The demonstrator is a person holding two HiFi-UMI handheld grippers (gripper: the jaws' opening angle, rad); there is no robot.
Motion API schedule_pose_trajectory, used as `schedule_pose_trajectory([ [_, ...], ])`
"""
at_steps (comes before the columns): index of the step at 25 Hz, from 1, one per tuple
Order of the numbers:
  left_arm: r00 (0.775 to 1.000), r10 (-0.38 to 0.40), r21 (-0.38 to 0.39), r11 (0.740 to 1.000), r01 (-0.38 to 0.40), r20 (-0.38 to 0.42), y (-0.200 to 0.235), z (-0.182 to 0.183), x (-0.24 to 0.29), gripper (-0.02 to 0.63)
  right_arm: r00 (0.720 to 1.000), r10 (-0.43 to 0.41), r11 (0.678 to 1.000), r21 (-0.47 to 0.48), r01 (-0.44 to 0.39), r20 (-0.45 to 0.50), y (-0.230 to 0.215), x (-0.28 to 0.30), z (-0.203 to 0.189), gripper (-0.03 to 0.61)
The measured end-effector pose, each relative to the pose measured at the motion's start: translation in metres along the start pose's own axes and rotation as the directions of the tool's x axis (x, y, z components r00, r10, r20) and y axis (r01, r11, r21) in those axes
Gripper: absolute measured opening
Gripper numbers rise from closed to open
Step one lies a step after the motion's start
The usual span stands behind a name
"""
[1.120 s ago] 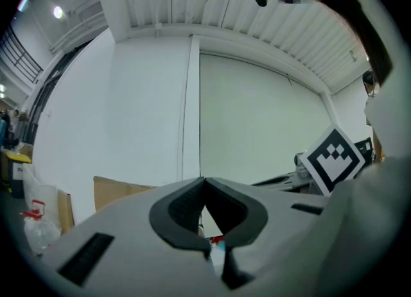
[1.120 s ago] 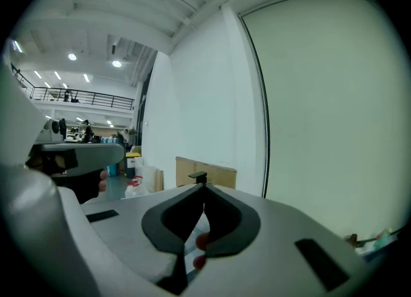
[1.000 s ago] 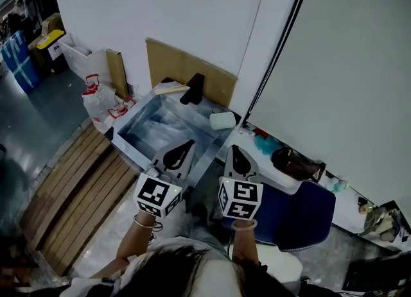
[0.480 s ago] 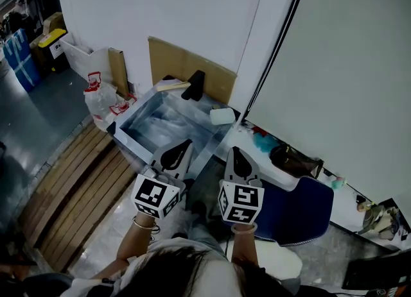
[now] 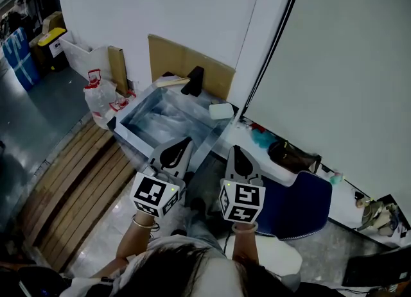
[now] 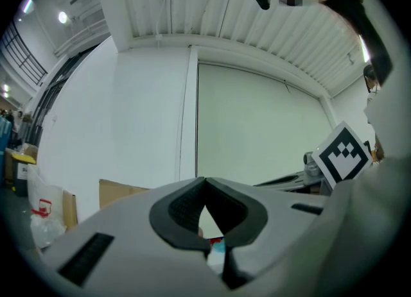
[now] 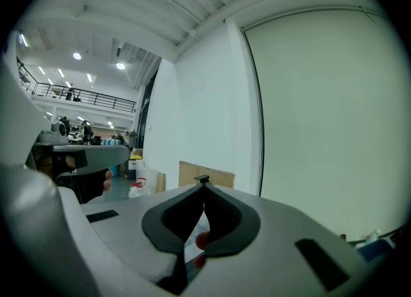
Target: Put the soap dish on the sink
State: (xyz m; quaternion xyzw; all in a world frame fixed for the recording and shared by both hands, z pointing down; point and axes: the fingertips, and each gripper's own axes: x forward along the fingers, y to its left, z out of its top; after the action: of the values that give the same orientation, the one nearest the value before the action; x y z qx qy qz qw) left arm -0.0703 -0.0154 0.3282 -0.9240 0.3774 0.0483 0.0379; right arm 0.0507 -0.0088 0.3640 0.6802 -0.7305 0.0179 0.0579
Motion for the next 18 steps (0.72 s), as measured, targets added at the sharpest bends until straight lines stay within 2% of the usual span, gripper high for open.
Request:
schedule_pose_trajectory([
  [18, 1.0, -0.028, -0.035, 0.999, 0.028, 0.004, -0.011, -0.004, -0.011, 0.008, 1.0, -0.011, 1.0, -0.017, 0.011, -0.014, 0.005, -0.018, -0.005, 0.026],
])
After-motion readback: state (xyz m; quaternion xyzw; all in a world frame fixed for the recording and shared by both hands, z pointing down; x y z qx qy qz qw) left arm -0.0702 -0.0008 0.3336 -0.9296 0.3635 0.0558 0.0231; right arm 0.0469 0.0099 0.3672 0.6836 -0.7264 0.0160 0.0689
